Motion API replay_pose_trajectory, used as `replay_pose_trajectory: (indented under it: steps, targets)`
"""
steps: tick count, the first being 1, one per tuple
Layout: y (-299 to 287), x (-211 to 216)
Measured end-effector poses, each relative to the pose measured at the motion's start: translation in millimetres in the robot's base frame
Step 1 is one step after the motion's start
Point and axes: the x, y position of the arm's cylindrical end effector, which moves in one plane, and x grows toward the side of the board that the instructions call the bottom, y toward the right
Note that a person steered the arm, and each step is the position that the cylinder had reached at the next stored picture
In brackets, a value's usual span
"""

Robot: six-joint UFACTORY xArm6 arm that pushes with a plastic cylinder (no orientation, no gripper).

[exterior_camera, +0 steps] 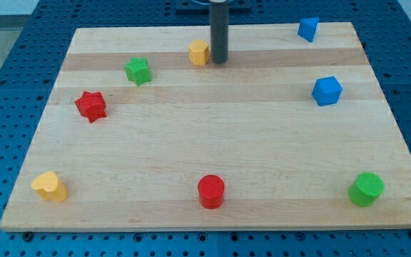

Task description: Push the triangle towards the top right corner of the board

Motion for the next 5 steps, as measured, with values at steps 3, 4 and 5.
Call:
replay_pose_trajectory:
  steps: [3, 4, 5]
  targets:
    - [91.1, -64.2]
    - [147.9, -91.2]
    - [154.9, -103.3]
